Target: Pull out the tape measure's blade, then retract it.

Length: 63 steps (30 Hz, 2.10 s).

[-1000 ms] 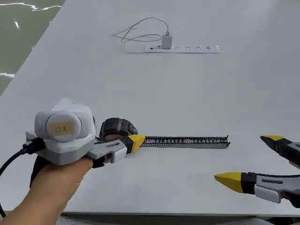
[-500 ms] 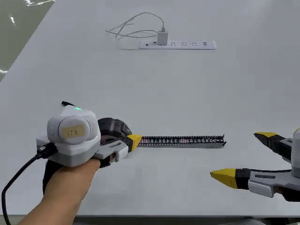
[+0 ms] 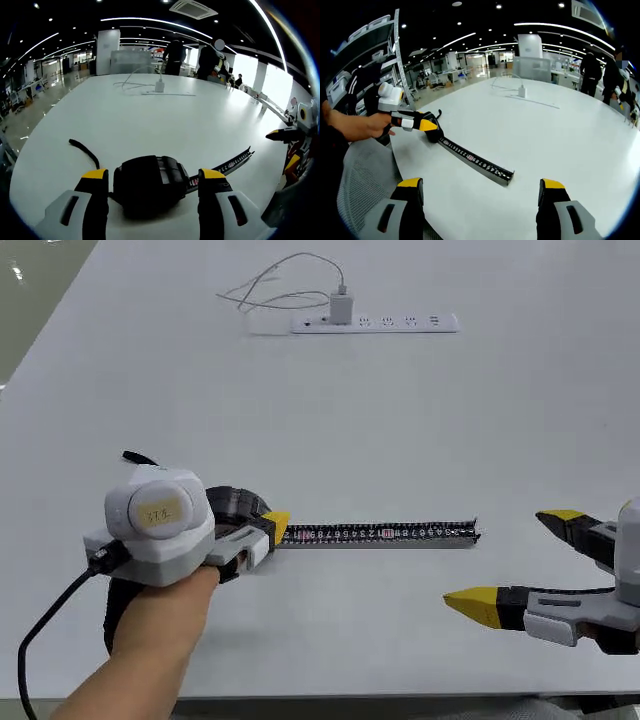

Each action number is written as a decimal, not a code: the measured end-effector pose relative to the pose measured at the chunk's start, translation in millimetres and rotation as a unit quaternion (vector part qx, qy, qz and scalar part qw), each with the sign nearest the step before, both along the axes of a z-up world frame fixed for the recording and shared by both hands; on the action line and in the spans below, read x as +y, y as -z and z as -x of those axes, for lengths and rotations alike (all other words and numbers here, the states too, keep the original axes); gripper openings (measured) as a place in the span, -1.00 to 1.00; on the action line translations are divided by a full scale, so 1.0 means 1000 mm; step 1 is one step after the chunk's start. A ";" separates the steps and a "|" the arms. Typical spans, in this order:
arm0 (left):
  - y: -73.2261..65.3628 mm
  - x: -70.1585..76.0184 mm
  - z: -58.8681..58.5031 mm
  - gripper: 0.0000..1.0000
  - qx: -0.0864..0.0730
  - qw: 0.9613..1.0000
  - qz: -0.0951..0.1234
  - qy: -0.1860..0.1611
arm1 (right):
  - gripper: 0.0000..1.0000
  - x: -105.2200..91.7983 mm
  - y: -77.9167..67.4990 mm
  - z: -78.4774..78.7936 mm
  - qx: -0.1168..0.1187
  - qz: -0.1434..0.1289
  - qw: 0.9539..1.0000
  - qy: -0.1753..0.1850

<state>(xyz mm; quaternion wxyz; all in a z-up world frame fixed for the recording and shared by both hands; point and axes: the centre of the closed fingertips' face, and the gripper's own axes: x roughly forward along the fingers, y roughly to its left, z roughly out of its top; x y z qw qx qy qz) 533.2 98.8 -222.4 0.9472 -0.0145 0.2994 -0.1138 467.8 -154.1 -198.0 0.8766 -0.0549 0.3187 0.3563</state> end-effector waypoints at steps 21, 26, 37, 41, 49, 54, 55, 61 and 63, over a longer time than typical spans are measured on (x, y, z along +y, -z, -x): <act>0.006 0.001 0.003 0.21 0.002 1.000 -0.009 -0.015 | 0.80 -0.003 0.004 -0.001 -0.003 0.003 1.000 -0.010; 0.005 0.001 0.003 0.20 0.002 1.000 -0.009 -0.014 | 0.66 -0.005 0.007 -0.005 -0.008 0.011 1.000 -0.026; 0.006 0.002 0.002 0.19 0.003 1.000 -0.010 -0.014 | 0.46 -0.014 0.018 -0.019 -0.009 0.026 0.998 -0.051; 0.006 0.002 0.002 0.19 0.003 1.000 -0.010 -0.014 | 0.27 -0.017 0.022 -0.024 -0.015 0.040 0.996 -0.074; 0.006 0.002 0.002 0.19 0.004 1.000 -0.010 -0.014 | 0.01 -0.021 0.028 -0.033 -0.030 0.070 0.990 -0.123; 0.006 0.002 0.002 0.19 0.004 1.000 -0.011 -0.014 | -0.09 -0.017 0.032 -0.034 -0.035 0.079 0.982 -0.165; 0.006 0.002 0.002 0.19 0.004 1.000 -0.010 -0.014 | -0.10 -0.017 0.033 -0.035 -0.032 0.078 0.982 -0.171; 0.006 0.003 0.001 0.19 0.004 1.000 -0.010 -0.016 | -0.21 -0.016 0.042 -0.041 -0.028 0.091 0.975 -0.203; 0.006 0.003 0.001 0.19 0.004 1.000 -0.009 -0.017 | -0.24 -0.016 0.044 -0.042 -0.029 0.092 0.973 -0.211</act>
